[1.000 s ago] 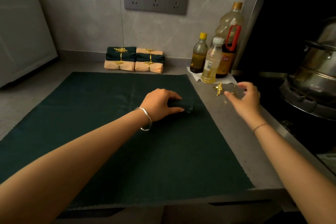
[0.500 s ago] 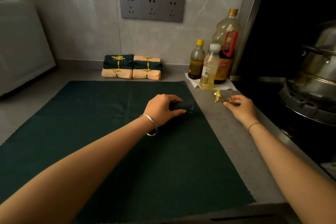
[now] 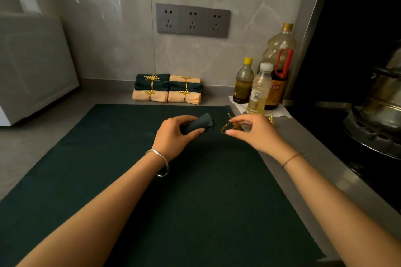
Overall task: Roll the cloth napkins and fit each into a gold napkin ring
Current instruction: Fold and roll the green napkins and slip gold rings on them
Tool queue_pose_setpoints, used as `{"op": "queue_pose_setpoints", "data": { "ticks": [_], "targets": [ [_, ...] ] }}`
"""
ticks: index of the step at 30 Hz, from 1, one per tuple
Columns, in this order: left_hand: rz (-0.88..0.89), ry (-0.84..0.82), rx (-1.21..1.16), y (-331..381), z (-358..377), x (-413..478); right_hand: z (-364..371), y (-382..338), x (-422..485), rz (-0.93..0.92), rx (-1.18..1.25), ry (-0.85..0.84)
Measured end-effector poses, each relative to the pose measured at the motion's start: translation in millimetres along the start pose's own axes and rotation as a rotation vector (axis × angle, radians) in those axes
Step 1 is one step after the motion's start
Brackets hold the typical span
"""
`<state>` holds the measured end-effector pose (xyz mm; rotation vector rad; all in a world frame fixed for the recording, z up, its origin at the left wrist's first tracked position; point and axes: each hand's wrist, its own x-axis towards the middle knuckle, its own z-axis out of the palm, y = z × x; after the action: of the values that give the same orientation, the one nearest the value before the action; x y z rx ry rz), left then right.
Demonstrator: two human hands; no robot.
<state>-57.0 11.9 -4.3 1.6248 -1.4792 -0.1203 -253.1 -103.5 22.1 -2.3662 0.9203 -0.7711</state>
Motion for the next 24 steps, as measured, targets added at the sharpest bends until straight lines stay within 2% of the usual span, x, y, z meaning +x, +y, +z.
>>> {"op": "queue_pose_setpoints", "data": {
  "ticks": [4,8,12,17,24],
  "targets": [
    [-0.008,0.001,-0.001,-8,-13,-1,21,-16,5,-0.031,0.142,-0.058],
    [0.012,-0.017,0.029,-9,-15,1,34,-19,1,-0.048,0.268,0.009],
    [0.079,-0.064,0.115,-7,-9,3,37,-17,-3,-0.066,0.335,0.058],
    [0.131,-0.163,0.218,-5,-8,4,44,-14,-7,-0.039,0.470,0.002],
    [0.081,-0.262,0.096,-7,-12,4,42,-15,-10,-0.079,0.527,-0.044]
  ]
}}
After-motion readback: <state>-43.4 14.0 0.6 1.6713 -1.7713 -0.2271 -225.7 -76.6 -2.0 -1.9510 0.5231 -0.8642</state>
